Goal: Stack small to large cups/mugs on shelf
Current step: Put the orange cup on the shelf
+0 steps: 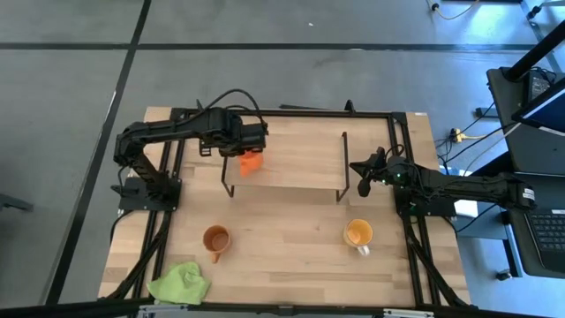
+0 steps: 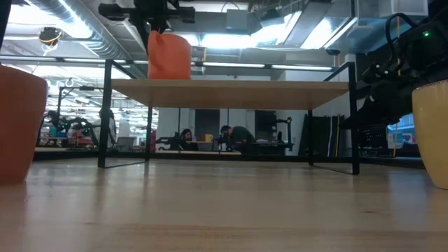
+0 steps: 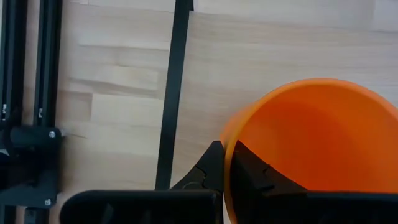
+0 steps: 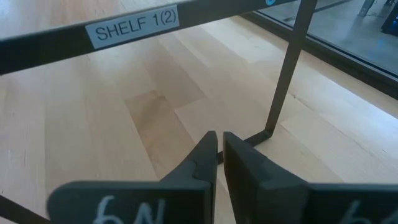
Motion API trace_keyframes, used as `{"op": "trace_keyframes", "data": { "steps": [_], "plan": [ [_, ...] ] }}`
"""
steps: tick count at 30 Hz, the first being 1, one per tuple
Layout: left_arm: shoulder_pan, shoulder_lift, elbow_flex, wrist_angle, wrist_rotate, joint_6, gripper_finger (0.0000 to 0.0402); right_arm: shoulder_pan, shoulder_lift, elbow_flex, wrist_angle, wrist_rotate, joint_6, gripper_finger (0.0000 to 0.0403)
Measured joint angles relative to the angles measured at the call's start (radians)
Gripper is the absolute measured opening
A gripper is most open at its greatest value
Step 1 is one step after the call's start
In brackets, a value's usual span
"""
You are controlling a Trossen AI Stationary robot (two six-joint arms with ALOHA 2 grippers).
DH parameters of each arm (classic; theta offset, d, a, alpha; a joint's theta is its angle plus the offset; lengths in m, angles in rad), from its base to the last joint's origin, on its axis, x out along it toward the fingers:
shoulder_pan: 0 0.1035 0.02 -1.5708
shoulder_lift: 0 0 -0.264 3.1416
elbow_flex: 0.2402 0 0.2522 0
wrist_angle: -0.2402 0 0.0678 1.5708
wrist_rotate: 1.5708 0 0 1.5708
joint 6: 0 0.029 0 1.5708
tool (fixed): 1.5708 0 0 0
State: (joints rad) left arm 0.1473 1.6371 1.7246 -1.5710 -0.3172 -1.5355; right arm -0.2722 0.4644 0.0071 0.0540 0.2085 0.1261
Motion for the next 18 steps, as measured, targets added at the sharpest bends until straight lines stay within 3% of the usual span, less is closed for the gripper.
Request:
{"op": "trace_keyframes", "data": {
  "steps": [6,18],
  "plan": [
    [-0.009,0.0,-0.002,0.0,0.001,-0.021,0.0011,0.0,0.0,0.0,0.0,0.0,0.0,0.0029],
    [-0.031,-0.001,-0.002,0.0,-0.038,-0.058,0.0066,0.0,0.0,0.0,0.0,0.0,-0.001,0.0029]
  ]
}}
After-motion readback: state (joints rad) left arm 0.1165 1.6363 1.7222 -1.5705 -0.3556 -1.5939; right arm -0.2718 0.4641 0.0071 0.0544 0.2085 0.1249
